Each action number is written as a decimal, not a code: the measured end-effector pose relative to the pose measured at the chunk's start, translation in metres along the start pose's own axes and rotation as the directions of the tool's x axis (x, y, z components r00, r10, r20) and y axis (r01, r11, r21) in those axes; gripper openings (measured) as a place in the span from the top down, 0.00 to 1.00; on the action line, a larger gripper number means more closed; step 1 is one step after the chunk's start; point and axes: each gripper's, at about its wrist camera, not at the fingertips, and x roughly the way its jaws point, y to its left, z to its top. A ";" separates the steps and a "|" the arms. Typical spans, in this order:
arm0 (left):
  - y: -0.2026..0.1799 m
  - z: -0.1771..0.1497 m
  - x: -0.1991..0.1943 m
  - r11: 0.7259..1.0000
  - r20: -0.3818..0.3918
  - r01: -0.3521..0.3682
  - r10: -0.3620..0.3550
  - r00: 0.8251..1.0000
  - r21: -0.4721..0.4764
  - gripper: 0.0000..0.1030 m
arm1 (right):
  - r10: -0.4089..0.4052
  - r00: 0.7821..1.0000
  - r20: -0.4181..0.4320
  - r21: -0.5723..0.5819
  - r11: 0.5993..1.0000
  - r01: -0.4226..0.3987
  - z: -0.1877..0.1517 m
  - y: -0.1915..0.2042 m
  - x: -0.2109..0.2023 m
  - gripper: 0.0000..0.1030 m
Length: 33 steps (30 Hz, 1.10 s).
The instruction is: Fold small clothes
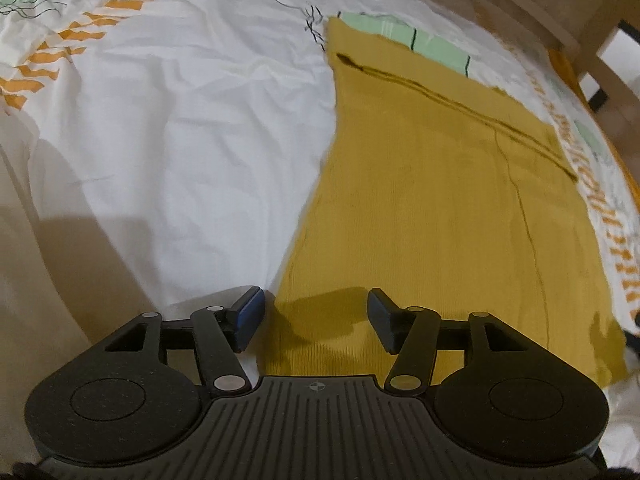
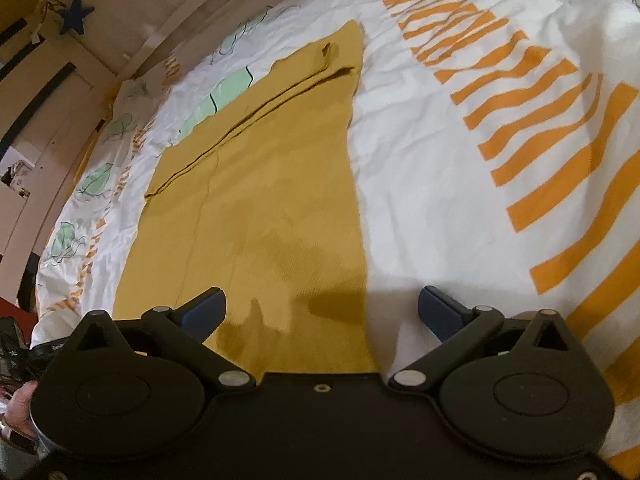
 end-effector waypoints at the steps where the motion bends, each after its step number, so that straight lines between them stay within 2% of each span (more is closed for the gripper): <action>1: -0.001 -0.001 -0.001 1.000 -0.010 -0.003 0.003 1.000 0.006 0.46 | 0.007 1.000 -0.005 0.003 1.000 -0.007 -0.001 -0.001 0.000 0.00; 11: -0.014 -0.017 -0.005 0.995 -0.043 -0.020 0.024 0.999 0.096 0.31 | 0.093 0.994 -0.048 0.010 0.996 -0.093 -0.009 -0.004 0.002 0.00; 16: -0.014 -0.017 -0.002 0.996 -0.045 -0.009 0.014 0.999 0.090 0.25 | 0.107 0.993 -0.053 -0.005 0.994 -0.108 -0.012 -0.002 0.002 0.00; 26: -0.019 -0.017 0.003 0.994 -0.050 -0.035 0.041 0.998 0.102 0.19 | 0.081 0.995 -0.066 -0.016 0.996 -0.083 -0.012 0.002 0.006 0.00; 33: -0.022 -0.020 -0.005 0.992 -0.078 -0.043 0.052 0.996 0.118 0.19 | 0.086 0.988 -0.126 -0.022 0.996 -0.090 -0.017 0.010 0.001 0.01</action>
